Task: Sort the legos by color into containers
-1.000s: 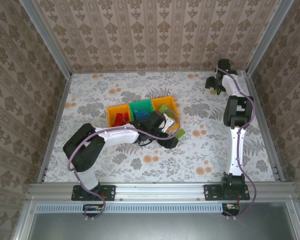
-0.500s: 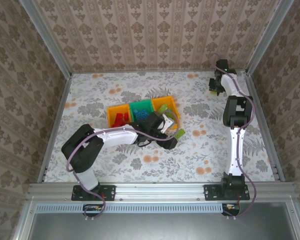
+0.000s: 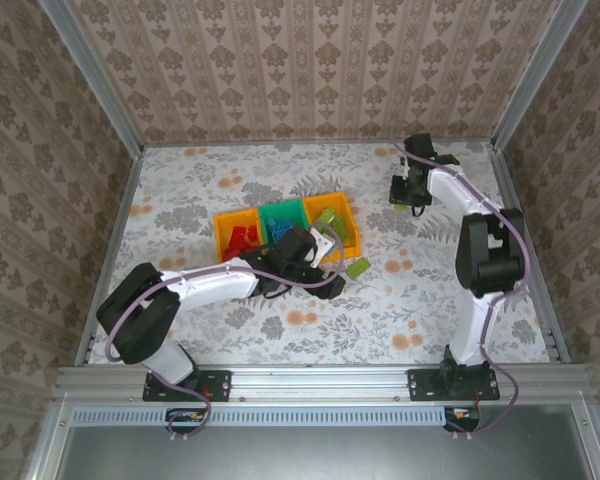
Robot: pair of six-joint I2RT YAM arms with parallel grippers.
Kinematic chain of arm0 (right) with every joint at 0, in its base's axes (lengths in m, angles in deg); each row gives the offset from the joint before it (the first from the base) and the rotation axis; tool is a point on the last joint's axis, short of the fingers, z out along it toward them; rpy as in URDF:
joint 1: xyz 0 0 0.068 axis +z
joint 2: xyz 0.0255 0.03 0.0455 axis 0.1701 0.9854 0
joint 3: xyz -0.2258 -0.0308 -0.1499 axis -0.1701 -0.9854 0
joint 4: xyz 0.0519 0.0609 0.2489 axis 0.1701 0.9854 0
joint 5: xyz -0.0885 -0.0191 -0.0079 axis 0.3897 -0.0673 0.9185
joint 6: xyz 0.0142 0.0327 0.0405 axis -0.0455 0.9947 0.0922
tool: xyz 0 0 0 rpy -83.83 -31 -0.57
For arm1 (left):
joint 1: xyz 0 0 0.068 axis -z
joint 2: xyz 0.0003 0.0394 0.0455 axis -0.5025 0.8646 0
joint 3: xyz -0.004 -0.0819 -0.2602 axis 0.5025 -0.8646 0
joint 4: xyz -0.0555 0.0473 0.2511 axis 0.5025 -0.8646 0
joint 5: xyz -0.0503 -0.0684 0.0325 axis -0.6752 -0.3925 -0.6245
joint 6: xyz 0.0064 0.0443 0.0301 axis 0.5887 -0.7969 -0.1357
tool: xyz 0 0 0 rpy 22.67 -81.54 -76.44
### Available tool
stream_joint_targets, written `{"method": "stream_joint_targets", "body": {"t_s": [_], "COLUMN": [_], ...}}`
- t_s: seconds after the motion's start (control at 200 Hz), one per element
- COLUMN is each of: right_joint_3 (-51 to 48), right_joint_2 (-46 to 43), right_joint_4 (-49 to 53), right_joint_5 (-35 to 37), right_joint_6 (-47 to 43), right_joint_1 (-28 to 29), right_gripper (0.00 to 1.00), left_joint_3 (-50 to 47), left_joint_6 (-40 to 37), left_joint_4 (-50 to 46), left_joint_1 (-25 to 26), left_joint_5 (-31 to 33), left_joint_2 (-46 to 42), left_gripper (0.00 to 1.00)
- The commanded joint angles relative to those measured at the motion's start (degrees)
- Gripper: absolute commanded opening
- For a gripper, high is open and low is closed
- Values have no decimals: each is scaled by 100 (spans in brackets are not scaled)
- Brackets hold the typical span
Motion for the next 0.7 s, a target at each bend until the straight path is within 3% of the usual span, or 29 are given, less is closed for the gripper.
{"method": "stream_joint_targets", "body": {"t_s": [0.0,0.25,0.435,0.695], "right_joint_3": [-661,-1428,-1393,-1257], "right_joint_2": [-811,-2001,-1647,-912], "right_joint_4": [-368,-617,-677,-1203], "right_joint_5": [-217,3,11,215], "right_joint_6": [357,717,798,1036], "right_joint_1": [477,1545,2177,2482], "right_gripper": [25,25,25,26], "left_joint_3": [-279,-952,-1172,-1373], "left_joint_6": [271,607,748,894], "left_joint_4": [-14,-26,-87,-121], "left_joint_1": [-51,-334,-597,-658], "left_joint_5": [521,1032,1101,1227], "left_joint_2": [-438,-1339,-1639,-1883], "left_gripper": [92,94,97,99]}}
